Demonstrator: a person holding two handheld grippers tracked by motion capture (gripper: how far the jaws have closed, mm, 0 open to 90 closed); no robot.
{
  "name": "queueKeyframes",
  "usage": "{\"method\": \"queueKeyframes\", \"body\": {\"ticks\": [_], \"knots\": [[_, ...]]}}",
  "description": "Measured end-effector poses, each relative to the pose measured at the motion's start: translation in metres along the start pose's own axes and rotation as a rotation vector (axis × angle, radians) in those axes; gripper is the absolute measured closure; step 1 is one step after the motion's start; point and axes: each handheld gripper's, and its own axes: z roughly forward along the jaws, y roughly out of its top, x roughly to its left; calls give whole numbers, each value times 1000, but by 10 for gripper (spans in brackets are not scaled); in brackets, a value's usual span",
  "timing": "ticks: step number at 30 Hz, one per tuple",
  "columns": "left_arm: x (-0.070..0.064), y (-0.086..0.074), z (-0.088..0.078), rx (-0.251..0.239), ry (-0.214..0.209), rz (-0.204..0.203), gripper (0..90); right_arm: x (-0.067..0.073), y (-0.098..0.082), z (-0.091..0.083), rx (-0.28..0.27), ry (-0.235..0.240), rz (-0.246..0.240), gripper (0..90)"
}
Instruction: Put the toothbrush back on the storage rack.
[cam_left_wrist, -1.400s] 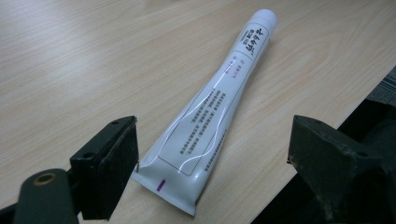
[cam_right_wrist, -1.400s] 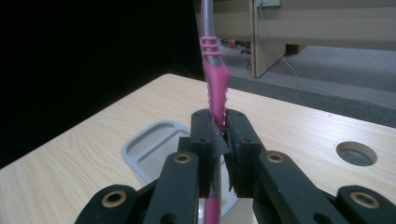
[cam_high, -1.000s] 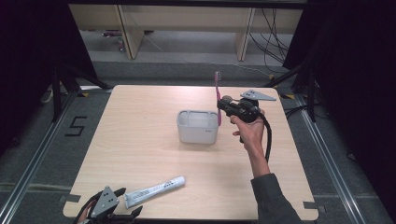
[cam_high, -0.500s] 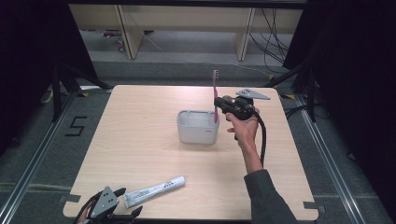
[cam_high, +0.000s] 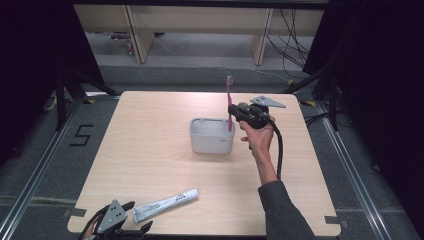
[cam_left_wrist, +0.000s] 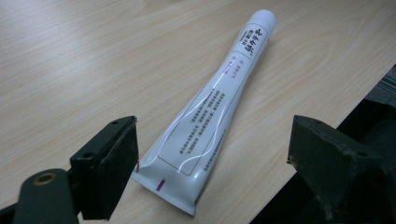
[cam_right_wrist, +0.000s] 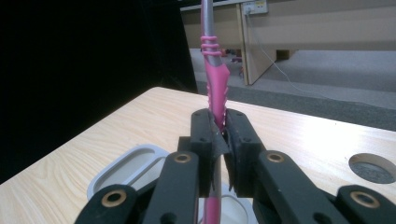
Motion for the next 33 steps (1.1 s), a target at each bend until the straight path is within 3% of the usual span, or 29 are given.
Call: {"method": "queueKeyframes", "body": {"ticks": [14,20,22,29,33], "knots": [[0,0,0,3,-1,7,157,-2,-14,6,11,1,-13,829],[0,0,0,3,1,8,157,0,-15,6,29,7,30,828],[0,0,0,2,-2,7,157,-3,-17,8,22,6,-9,828],[0,0,0,1,-3,7,157,-2,-22,11,40,7,12,828],[0,0,0,3,0,8,157,-3,-24,11,40,-1,-6,828]]}}
